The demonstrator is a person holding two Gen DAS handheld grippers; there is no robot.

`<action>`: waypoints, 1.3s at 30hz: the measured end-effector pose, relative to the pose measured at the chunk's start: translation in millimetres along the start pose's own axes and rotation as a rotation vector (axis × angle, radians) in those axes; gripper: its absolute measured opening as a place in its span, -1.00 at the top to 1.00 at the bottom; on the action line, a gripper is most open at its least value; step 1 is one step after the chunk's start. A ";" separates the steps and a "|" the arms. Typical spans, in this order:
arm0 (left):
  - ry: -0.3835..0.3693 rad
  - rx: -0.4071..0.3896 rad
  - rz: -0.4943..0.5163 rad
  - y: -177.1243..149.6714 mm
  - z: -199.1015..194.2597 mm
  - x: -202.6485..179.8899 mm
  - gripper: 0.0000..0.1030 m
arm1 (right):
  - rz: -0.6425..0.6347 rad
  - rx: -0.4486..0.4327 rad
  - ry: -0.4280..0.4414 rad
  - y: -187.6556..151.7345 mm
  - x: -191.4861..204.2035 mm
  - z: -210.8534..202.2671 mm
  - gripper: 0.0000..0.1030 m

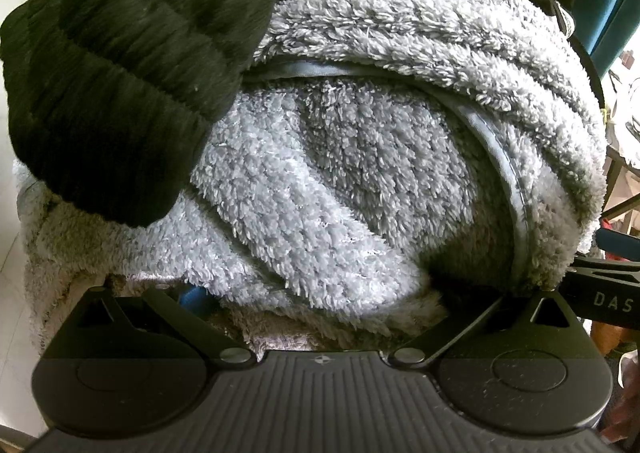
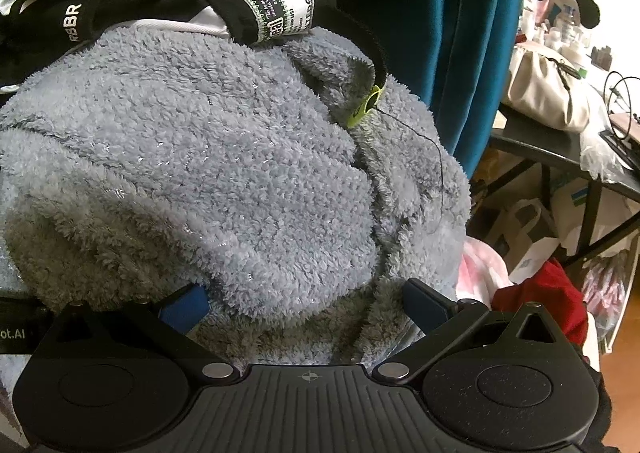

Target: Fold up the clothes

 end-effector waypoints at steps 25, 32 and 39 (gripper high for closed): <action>0.036 -0.011 -0.015 35.9 24.3 -30.0 -1.00 | 0.003 0.010 -0.013 -0.8 3.1 3.2 -0.99; 0.051 -0.041 -0.019 40.6 27.7 -39.4 -1.00 | 0.004 0.000 0.005 -1.3 1.9 3.7 -0.99; 0.048 -0.036 -0.053 44.5 25.9 -46.9 -1.00 | 0.002 0.029 0.027 2.0 -3.2 -3.5 -0.99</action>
Point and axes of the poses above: each gripper's, at about its wrist camera, not at the fingertips, and z roughly the way its jaws point, x to its left, y to its top, the point moved 7 cm from there along z, roughly the way its jaws point, and after that the axes turned 11 degrees about z, right-handed, at the moved point
